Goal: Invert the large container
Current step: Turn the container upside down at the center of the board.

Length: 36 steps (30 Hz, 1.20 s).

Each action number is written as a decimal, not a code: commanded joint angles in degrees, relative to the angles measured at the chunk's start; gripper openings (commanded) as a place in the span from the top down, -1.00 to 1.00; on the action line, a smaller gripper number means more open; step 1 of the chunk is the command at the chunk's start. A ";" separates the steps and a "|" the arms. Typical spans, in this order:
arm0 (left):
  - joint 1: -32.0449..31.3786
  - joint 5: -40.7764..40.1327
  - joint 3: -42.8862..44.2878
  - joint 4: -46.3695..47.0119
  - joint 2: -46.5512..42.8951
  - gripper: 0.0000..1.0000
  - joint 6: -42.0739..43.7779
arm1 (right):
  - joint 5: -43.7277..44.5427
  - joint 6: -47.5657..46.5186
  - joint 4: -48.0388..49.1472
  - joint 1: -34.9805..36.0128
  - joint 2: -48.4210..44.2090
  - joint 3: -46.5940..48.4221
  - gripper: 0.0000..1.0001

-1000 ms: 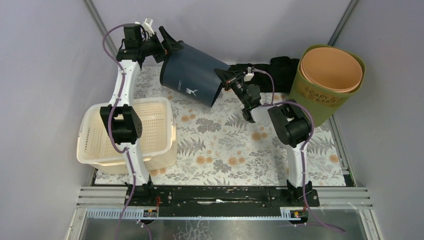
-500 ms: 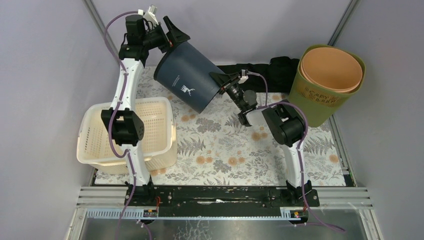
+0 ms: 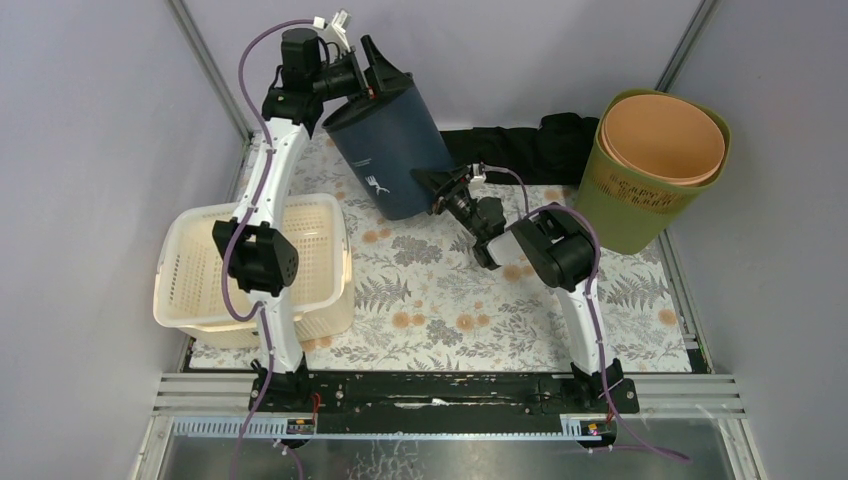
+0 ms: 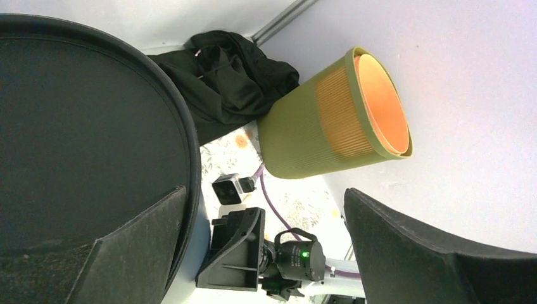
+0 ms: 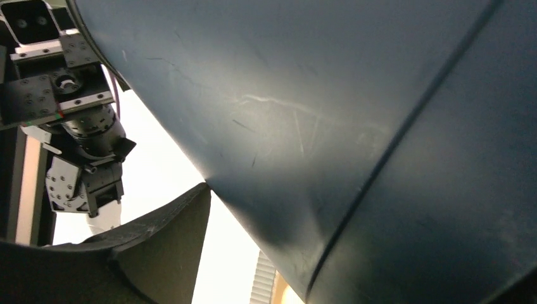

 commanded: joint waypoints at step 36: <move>-9.34 -1.82 -21.58 0.31 -16.05 -1.00 5.77 | 3.33 -5.01 -9.79 0.65 -11.01 -27.06 -1.00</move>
